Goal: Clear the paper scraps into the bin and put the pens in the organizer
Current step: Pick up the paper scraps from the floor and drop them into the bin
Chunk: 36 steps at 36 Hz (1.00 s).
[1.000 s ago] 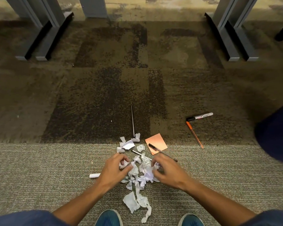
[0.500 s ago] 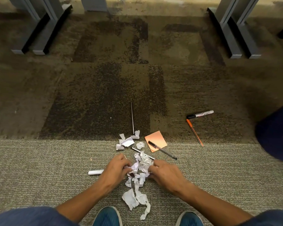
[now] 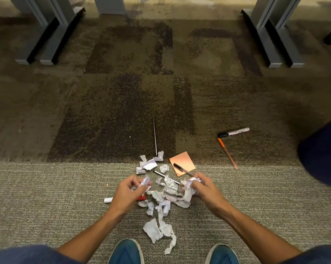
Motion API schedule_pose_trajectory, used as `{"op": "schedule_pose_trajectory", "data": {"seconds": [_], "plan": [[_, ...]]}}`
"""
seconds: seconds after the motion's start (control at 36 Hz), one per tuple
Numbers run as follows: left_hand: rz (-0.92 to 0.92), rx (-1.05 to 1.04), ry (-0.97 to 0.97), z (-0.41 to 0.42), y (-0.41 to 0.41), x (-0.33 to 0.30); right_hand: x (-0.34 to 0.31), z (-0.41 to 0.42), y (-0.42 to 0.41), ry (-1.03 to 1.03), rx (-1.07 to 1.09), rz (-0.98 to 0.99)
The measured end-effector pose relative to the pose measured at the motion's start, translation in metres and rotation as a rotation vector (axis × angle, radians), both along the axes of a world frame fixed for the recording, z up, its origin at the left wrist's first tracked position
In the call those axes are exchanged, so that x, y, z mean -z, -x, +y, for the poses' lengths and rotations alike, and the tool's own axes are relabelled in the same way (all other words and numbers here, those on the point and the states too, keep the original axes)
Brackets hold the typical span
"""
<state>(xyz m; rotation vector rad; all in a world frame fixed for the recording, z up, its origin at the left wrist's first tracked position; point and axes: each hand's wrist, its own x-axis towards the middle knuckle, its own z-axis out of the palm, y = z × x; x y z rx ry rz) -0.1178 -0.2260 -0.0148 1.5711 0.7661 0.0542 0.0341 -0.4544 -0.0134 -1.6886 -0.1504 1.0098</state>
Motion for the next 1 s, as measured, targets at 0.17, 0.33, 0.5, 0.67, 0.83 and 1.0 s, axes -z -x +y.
{"op": "schedule_pose_trajectory", "data": {"seconds": [0.17,0.33,0.5,0.67,0.83,1.0], "plan": [[0.012,-0.046,0.110,0.006,0.005,-0.006,-0.009,-0.005,-0.007,-0.149,0.195,0.214],[0.011,-0.071,0.151,0.013,0.007,-0.007,-0.011,-0.008,-0.009,-0.137,0.219,0.210],[0.076,-0.036,0.012,0.014,0.009,-0.003,-0.013,-0.009,-0.005,-0.041,0.056,0.048],[0.095,-0.050,-0.202,0.021,0.014,0.003,-0.013,0.003,0.004,0.153,-0.190,-0.269],[0.256,-0.016,-0.407,0.021,0.007,0.014,0.002,0.018,0.012,0.308,-0.507,-0.546],[0.259,0.203,-0.529,0.012,-0.011,0.015,0.017,0.027,0.027,0.469,-0.566,-0.738]]}}
